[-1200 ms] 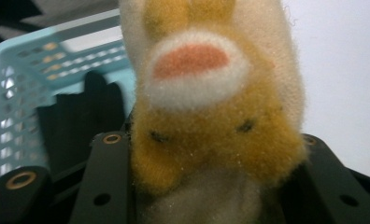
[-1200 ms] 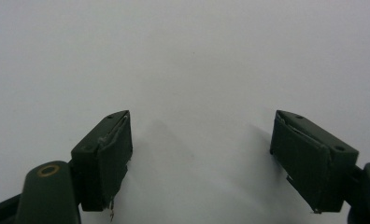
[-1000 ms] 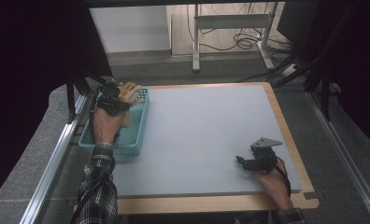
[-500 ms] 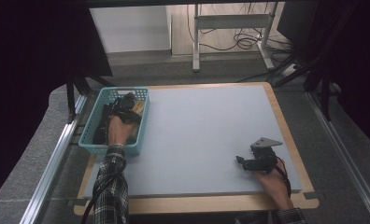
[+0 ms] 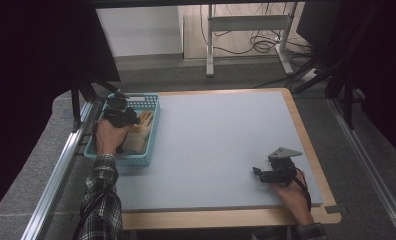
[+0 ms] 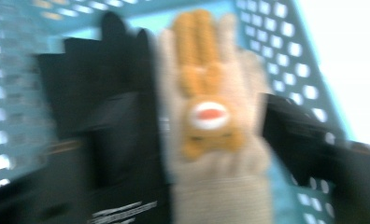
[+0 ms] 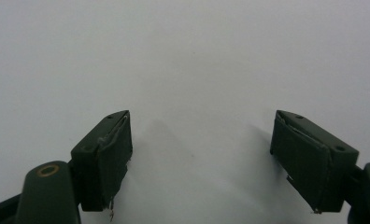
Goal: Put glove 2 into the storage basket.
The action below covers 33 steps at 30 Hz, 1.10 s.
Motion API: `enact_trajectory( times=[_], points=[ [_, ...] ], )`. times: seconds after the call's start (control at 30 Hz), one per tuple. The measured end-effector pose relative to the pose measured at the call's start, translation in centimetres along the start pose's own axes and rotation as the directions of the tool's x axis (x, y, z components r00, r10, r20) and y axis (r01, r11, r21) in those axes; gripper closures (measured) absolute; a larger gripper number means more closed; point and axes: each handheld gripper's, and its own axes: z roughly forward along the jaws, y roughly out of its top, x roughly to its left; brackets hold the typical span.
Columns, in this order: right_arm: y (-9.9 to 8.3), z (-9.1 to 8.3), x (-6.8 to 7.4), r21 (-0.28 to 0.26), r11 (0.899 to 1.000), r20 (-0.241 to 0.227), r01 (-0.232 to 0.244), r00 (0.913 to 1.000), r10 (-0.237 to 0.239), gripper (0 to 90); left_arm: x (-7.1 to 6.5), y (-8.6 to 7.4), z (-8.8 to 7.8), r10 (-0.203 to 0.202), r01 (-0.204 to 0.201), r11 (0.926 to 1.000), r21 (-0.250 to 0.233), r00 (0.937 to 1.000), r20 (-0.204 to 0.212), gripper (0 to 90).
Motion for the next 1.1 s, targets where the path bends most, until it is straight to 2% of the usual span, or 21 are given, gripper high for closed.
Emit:
enact_trajectory(
  times=[0.1, 0.17, 0.23, 0.33, 0.4, 0.47, 0.63, 0.87, 1.1],
  points=[
    [0.0, 0.0, 0.0, 0.000, 1.000, 0.000, 0.000, 1.0000, 0.000, 20.5, 0.4, -0.8, 1.1, 0.006, -0.004, 0.9991, 0.042, 0.9987, -0.051, 67.9],
    [0.0, 0.0, 0.0, 0.000, 1.000, 0.000, 0.000, 1.0000, 0.000, 20.5, 0.4, -1.3, 2.3, 0.001, 0.001, 0.9976, 0.069, 0.9992, -0.040, 74.9],
    [0.0, 0.0, 0.0, 0.000, 1.000, 0.000, 0.000, 1.0000, 0.000, 20.5, 0.0, -1.6, 3.5, 0.016, -0.013, 0.9960, 0.089, 0.9993, -0.033, 78.5],
    [0.0, 0.0, 0.0, -0.001, 1.000, 0.000, -0.001, 1.0000, 0.001, 20.5, -0.8, -1.4, 4.4, 0.027, -0.029, 0.9957, 0.088, 0.9995, 0.018, 81.3],
    [0.0, 0.0, 0.0, 0.000, 1.000, 0.000, 0.000, 1.0000, 0.000, 20.5, -1.4, -1.1, 4.7, 0.033, -0.036, 0.9960, 0.081, 0.9988, 0.036, 82.7],
    [0.0, 0.0, 0.0, 0.000, 1.000, 0.000, -0.001, 1.0000, 0.001, 20.5, -1.9, -0.9, 4.8, 0.047, -0.049, 0.9952, 0.085, 0.9987, 0.022, 83.8],
    [0.0, 0.0, 0.0, 0.000, 1.000, 0.000, 0.000, 1.0000, 0.000, 20.5, -1.3, -1.0, 4.6, 0.024, -0.024, 0.9971, 0.072, 0.9997, 0.003, 79.9],
    [0.0, 0.0, 0.0, 0.000, 1.000, 0.000, 0.000, 1.0000, 0.000, 20.5, -0.3, -1.7, 3.7, 0.019, -0.017, 0.9995, 0.028, 0.9987, -0.048, 56.5],
    [0.0, 0.0, 0.0, 0.000, 1.000, 0.000, 0.000, 1.0000, 0.000, 20.5, 0.8, -2.2, 2.4, -0.007, 0.005, 0.9993, -0.036, 0.9995, -0.030, 39.9]
  ],
)
